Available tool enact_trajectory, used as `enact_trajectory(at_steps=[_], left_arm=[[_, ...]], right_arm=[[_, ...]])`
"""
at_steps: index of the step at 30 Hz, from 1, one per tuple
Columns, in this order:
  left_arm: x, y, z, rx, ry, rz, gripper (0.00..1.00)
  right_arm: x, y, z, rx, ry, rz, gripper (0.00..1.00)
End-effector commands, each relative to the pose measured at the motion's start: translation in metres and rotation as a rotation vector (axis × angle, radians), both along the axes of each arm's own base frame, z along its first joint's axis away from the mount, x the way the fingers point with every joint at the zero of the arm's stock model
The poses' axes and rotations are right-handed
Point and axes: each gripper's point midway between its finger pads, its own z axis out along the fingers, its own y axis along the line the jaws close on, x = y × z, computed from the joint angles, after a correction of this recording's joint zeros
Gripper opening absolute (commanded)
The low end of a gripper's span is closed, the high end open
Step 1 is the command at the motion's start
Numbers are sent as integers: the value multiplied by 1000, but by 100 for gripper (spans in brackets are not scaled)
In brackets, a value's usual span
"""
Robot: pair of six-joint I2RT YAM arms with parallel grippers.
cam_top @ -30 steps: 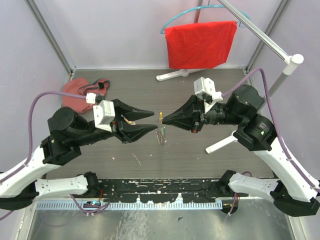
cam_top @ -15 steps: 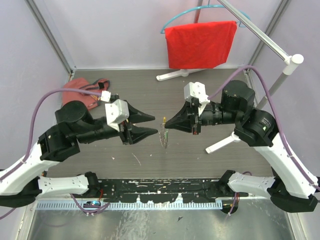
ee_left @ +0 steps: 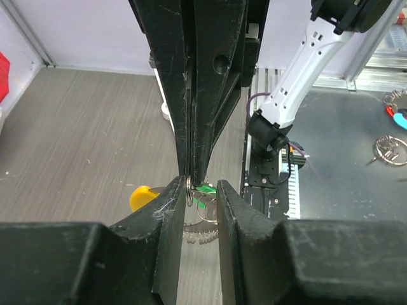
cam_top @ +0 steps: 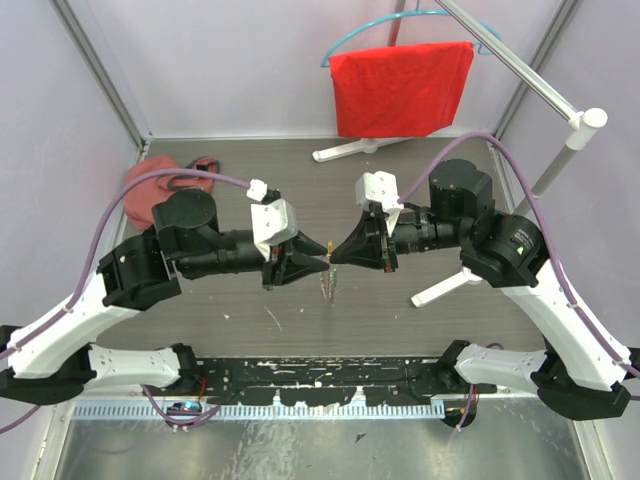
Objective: Put the keys on the keyring
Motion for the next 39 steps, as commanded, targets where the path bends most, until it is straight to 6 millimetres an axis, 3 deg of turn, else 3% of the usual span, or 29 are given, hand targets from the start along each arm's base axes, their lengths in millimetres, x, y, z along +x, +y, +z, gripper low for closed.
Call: enact_trajectory(at_steps=[1, 14, 32, 39], left_arm=[[-7, 3, 3, 24, -1, -37, 33], [-3, -3, -13, 103, 15, -33, 32], [0, -5, -11, 94, 9, -25, 0], [6, -5, -6, 63, 3, 14, 0]], right_arm=[[-6, -5, 20, 52, -65, 19, 1], [-10, -6, 21, 55, -68, 36, 1], [-13, -3, 14, 42, -48, 71, 1], [-13, -2, 15, 55, -53, 68, 1]])
